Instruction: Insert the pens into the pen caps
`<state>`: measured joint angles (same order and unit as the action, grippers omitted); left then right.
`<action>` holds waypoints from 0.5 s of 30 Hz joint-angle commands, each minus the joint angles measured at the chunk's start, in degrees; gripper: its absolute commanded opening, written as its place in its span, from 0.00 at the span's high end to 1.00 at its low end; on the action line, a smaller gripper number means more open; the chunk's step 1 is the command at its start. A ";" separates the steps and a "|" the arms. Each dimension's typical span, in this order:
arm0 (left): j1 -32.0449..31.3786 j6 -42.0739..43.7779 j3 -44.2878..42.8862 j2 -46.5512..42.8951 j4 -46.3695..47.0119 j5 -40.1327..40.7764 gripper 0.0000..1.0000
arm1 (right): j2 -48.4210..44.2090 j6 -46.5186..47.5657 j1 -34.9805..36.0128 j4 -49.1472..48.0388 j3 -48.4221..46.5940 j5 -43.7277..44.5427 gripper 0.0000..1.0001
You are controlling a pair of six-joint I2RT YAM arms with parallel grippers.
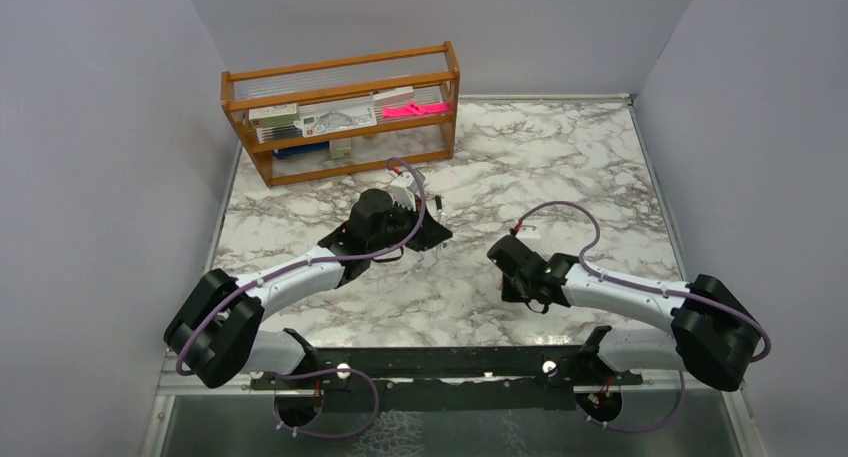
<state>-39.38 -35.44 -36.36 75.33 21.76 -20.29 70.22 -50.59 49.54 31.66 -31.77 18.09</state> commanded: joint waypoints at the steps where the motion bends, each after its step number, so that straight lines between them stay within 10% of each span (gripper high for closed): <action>1: 0.13 0.62 -0.06 -1.27 0.83 0.38 1.00 | 3.00 1.85 -0.06 -5.81 -0.25 -2.23 0.99; 15: 0.53 0.74 0.15 -0.97 0.74 0.10 1.00 | 10.12 4.11 -0.29 -9.61 -3.01 -0.99 0.99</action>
<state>-39.09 -35.38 -36.32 75.33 21.74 -20.29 77.21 -47.64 49.52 22.44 -34.83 17.52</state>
